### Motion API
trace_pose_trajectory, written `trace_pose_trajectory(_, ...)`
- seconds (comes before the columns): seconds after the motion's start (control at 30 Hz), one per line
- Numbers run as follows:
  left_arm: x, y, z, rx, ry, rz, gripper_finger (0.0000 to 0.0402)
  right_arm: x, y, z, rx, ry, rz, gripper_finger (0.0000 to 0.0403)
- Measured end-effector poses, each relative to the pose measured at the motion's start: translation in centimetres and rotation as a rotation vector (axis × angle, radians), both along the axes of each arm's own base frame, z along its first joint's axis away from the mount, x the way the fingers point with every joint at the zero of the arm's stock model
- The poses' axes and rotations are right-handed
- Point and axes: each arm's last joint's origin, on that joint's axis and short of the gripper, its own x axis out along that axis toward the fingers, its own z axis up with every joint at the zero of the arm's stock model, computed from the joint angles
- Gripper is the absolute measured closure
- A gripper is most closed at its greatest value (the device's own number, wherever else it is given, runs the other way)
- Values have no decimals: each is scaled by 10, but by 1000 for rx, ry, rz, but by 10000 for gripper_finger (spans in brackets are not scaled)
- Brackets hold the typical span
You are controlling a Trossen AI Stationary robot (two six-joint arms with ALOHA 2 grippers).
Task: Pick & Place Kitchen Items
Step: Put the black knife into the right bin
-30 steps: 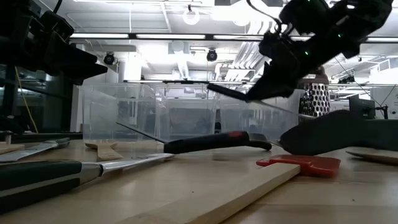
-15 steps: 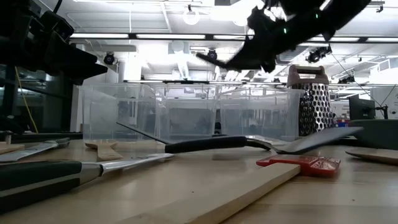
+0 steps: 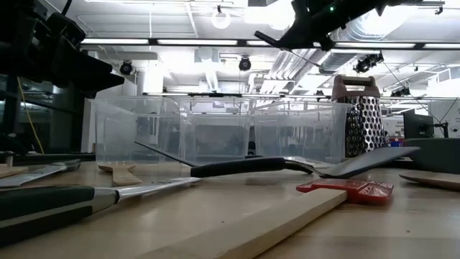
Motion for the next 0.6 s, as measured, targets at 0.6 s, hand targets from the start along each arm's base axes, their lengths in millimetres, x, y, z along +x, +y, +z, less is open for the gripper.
trace_pose_trajectory(0.6, 0, 0, 0, 0, 0, 0, 162, 1, -88, -64, 13, 378, -197, 325)
